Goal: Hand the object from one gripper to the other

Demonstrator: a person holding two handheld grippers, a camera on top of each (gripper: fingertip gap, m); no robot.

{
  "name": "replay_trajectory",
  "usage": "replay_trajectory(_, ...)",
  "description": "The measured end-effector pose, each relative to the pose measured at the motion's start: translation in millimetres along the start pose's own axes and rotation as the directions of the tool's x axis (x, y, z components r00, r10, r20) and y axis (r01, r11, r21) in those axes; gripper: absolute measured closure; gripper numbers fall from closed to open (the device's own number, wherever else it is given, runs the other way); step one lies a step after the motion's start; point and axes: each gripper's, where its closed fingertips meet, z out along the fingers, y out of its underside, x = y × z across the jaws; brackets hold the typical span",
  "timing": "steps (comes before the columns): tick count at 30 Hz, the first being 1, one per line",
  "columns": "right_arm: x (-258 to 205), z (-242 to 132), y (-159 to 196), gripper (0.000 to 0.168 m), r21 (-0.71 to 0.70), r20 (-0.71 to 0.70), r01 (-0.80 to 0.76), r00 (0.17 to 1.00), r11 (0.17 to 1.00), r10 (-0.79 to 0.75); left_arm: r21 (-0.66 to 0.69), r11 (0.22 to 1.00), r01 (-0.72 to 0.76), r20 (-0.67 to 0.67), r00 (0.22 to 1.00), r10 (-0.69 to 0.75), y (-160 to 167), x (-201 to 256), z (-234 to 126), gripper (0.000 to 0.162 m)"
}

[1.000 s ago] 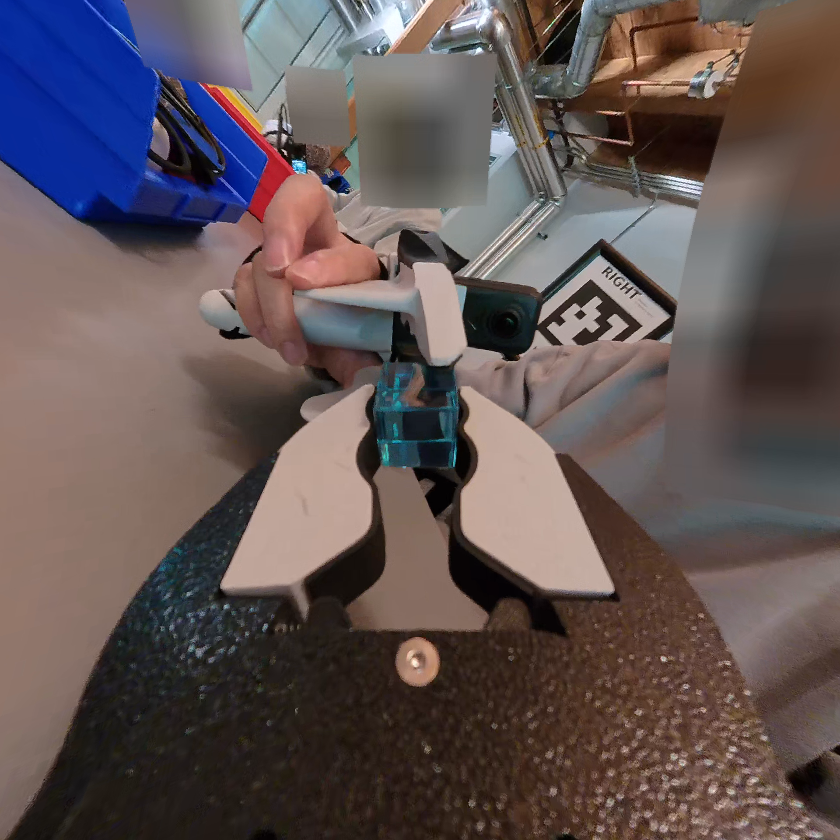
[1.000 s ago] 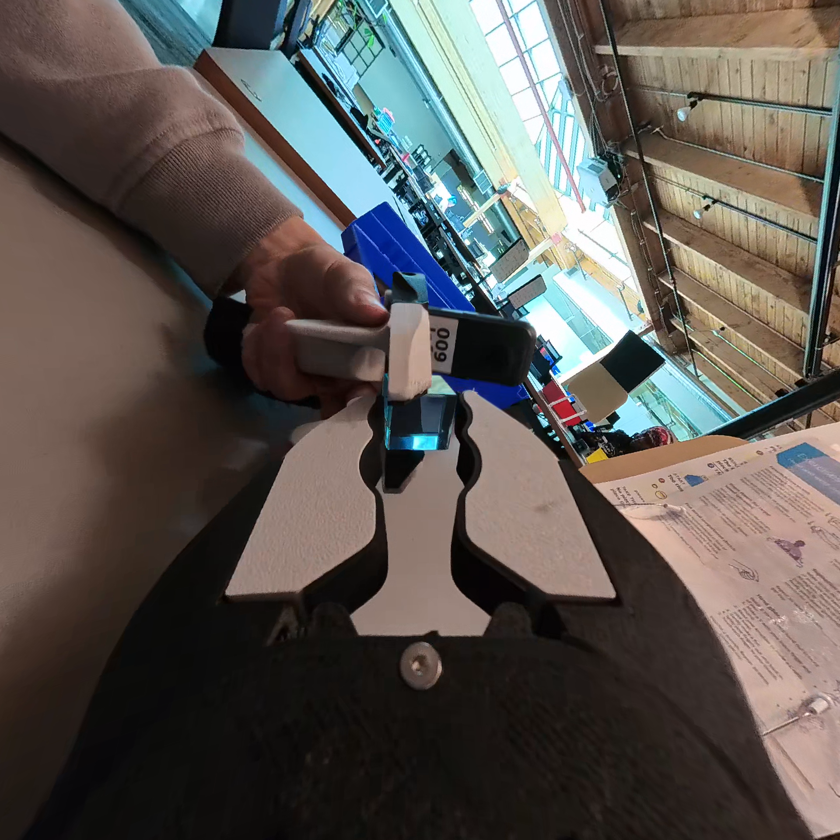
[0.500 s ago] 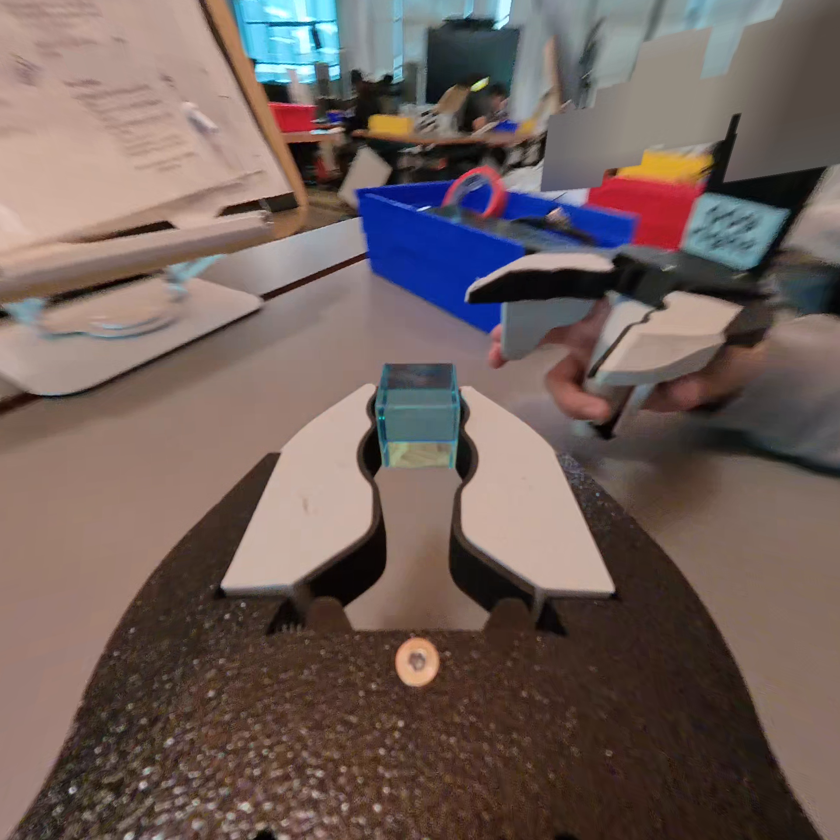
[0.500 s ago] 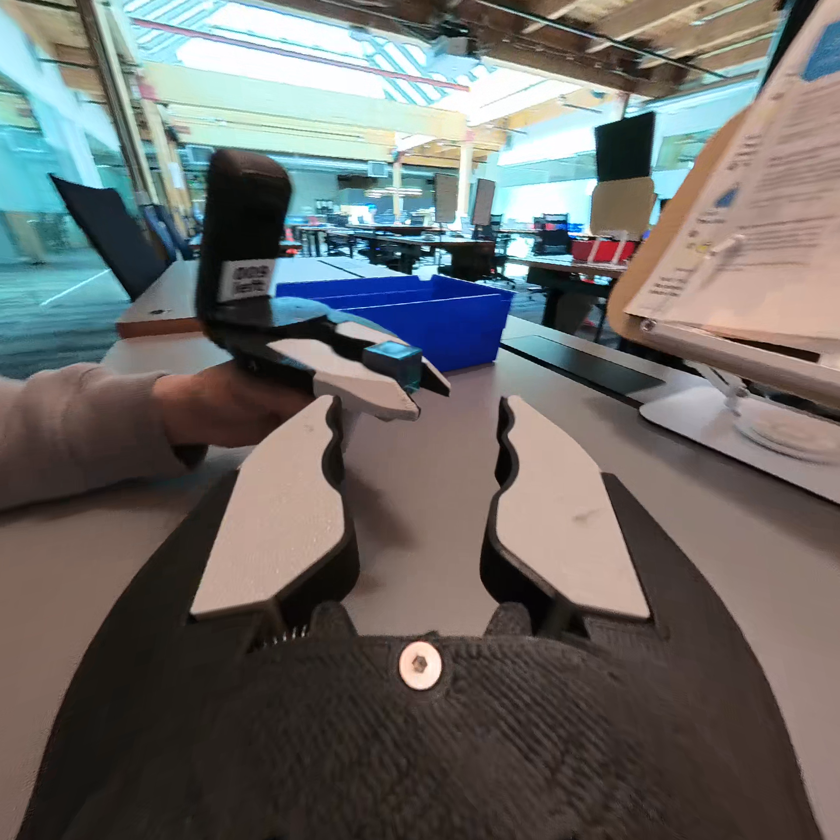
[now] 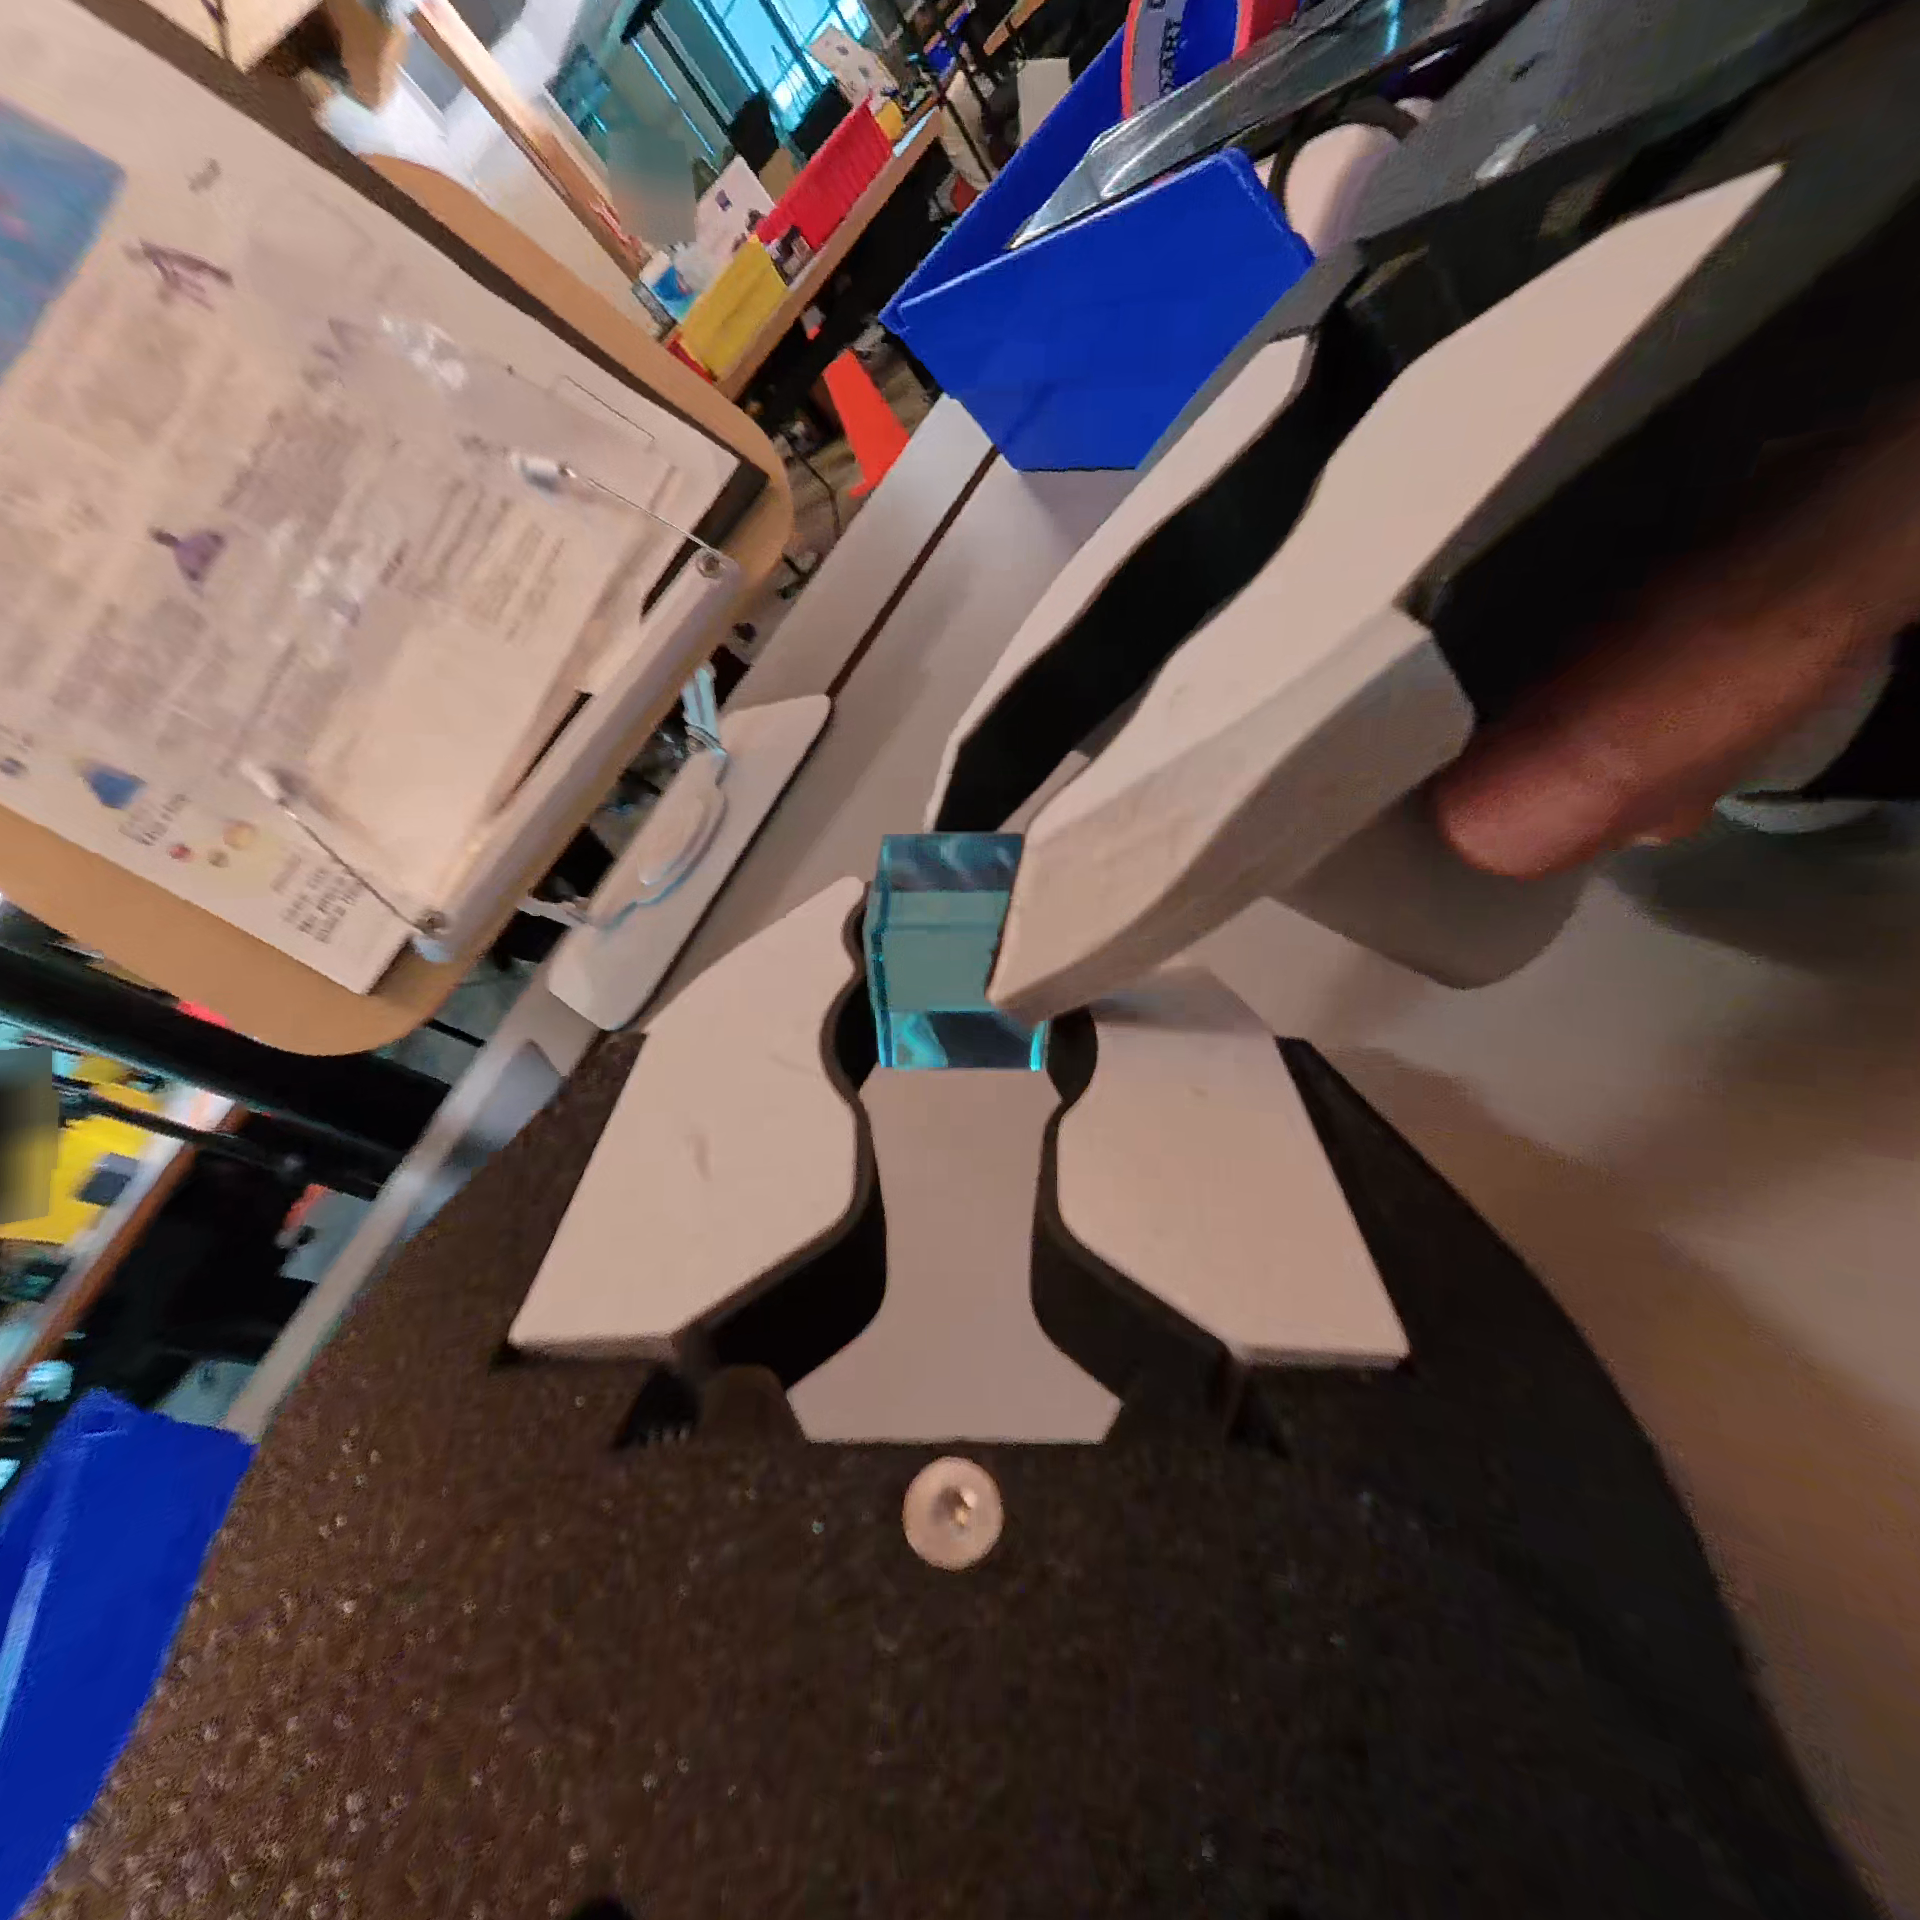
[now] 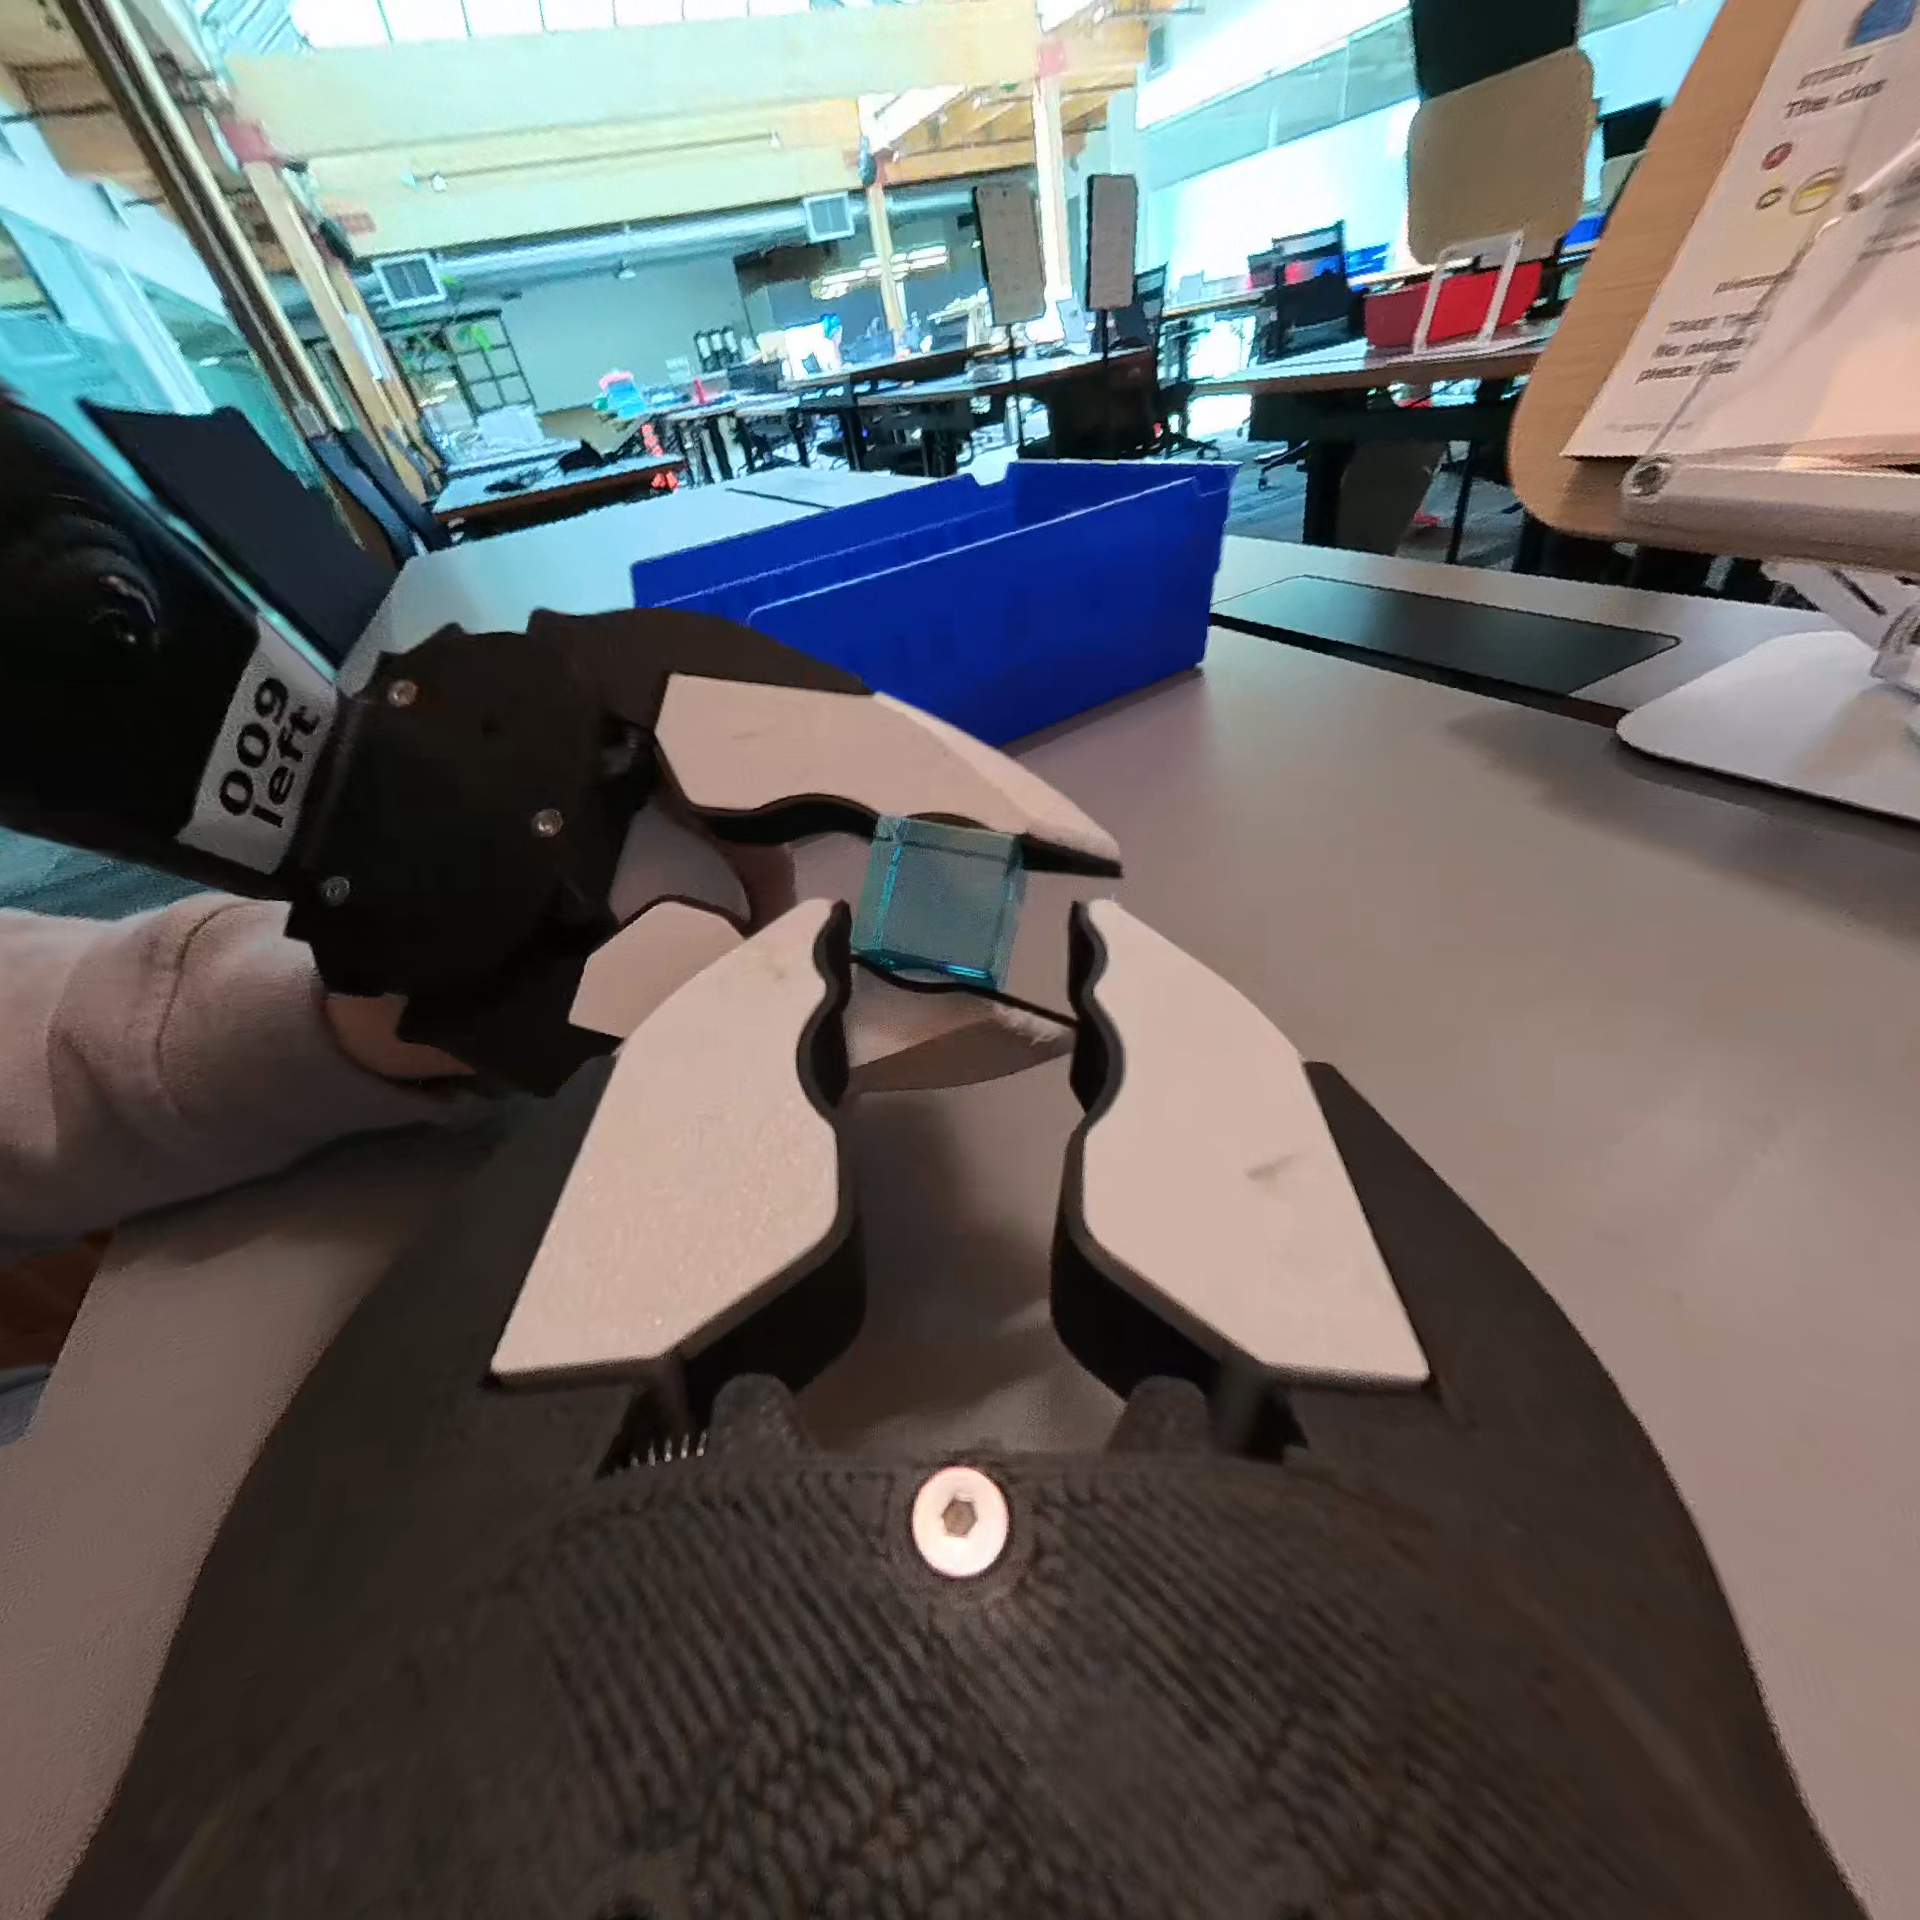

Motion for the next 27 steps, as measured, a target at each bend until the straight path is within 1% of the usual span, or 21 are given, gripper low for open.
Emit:
replay_trajectory(2,-6.2,0.2,1.2,0.139,-0.01,0.03,0.031,0.999,0.999,-0.03,0.012,0.995,-0.094,0.033,0.995,0.094,-3.9,-1.4,-2.0,0.134)
replay_trajectory(4,-7.2,0.0,0.5,0.14,-0.015,0.026,0.078,0.997,0.997,-0.078,0.004,0.986,-0.169,0.07,0.983,0.168,-5.4,-4.0,-3.7,0.134)
replay_trajectory(6,-7.1,-1.3,-0.6,0.14,-0.031,0.025,0.135,0.991,0.99,-0.134,0.013,0.983,-0.183,0.079,0.98,0.182,-7.0,-4.4,-4.1,0.134)
replay_trajectory(7,-7.5,-2.5,-2.7,0.14,-0.026,0.029,0.17,0.985,0.985,-0.169,0.046,0.986,-0.163,0.069,0.985,0.159,-9.7,-3.3,-4.8,0.133)
replay_trajectory(8,-7.7,-4.3,-5.4,0.141,-0.012,0.032,0.212,0.977,0.977,-0.211,0.095,0.989,-0.117,0.034,0.993,0.115,-13.4,-0.5,-6.0,0.129)
replay_trajectory(10,-5.0,-9.4,-14.5,0.141,0.039,0.011,0.303,0.953,0.952,-0.304,0.163,0.985,0.063,-0.108,0.993,-0.046,-18.5,5.7,-9.4,0.115)
replay_trajectory(11,-6.3,-12.8,-20.2,0.141,0.079,0.017,0.344,0.938,0.936,-0.346,0.169,0.969,0.179,-0.198,0.969,-0.145,-19.8,8.0,-11.3,0.109)
replay_trajectory(12,-9.6,-16.6,-24.7,0.141,0.115,0.04,0.371,0.925,0.921,-0.378,0.16,0.939,0.303,-0.302,0.921,-0.246,-22.1,10.7,-14.1,0.102)
replay_trajectory(13,-11.7,-20.5,-28.8,0.141,0.145,0.058,0.381,0.918,0.913,-0.393,0.137,0.892,0.432,-0.407,0.845,-0.347,-25.4,12.7,-18.1,0.097)
replay_trajectory(14,-14.8,-24.4,-32.8,0.141,0.18,0.084,0.378,0.914,0.908,-0.397,0.104,0.824,0.557,-0.513,0.74,-0.435,-30.8,14.3,-23.7,0.093)
replay_trajectory(15,-19.1,-28.1,-36.0,0.141,0.215,0.121,0.357,0.914,0.909,-0.387,0.057,0.738,0.672,-0.622,0.602,-0.5,-38.3,15.8,-31.6,0.093)
replay_trajectory(16,-22.5,-30.9,-38.4,0.141,0.24,0.16,0.32,0.918,0.917,-0.362,-0.011,0.637,0.771,-0.719,0.437,-0.541,-46.4,16.4,-40.6,0.095)
replay_trajectory(17,-27.1,-33.5,-40.0,0.141,0.264,0.207,0.283,0.917,0.922,-0.341,-0.097,0.526,0.845,-0.794,0.253,-0.553,-54.7,15.2,-49.9,0.098)
replay_trajectory(18,-32.3,-36.5,-41.9,0.141,0.293,0.246,0.259,0.91,0.921,-0.334,-0.194,0.417,0.888,-0.846,0.064,-0.529,-62.8,12.9,-59.9,0.103)
replay_trajectory(19,-35.8,-39.0,-44.3,0.141,0.326,0.26,0.252,0.903,0.911,-0.343,-0.294,0.324,0.899,-0.87,-0.112,-0.48,-69.2,10.2,-68.8,0.108)
replay_trajectory(20,-39.6,-40.8,-45.2,0.141,0.353,0.27,0.259,0.892,0.899,-0.363,-0.386,0.253,0.887,-0.868,-0.257,-0.425,-73.5,8.2,-75.1,0.116)
replay_trajectory(21,-44.4,-41.9,-44.3,0.141,0.366,0.286,0.271,0.877,0.89,-0.385,-0.461,0.204,0.864,-0.85,-0.363,-0.383,-75.7,8.2,-78.0,0.12)
replay_trajectory(22,-49.1,-42.2,-42.4,0.14,0.368,0.304,0.283,0.863,0.885,-0.403,-0.514,0.176,0.839,-0.827,-0.432,-0.359,-76.7,10.4,-78.4,0.121)
replay_trajectory(24,-53.5,-39.8,-38.6,0.141,0.361,0.298,0.325,0.848,0.874,-0.438,-0.571,0.163,0.805,-0.8,-0.501,-0.329,-79.3,17.5,-79.6,0.122)
replay_trajectory(26,-55.8,-37.1,-33.9,0.141,0.346,0.288,0.373,0.831,0.861,-0.476,-0.591,0.173,0.788,-0.792,-0.526,-0.309,-82.8,22.8,-81.7,0.125)
replay_trajectory(27,-55.4,-36.1,-32.5,0.141,0.341,0.28,0.386,0.829,0.857,-0.485,-0.581,0.172,0.796,-0.801,-0.52,-0.297,-84.6,22.3,-82.4,0.126)
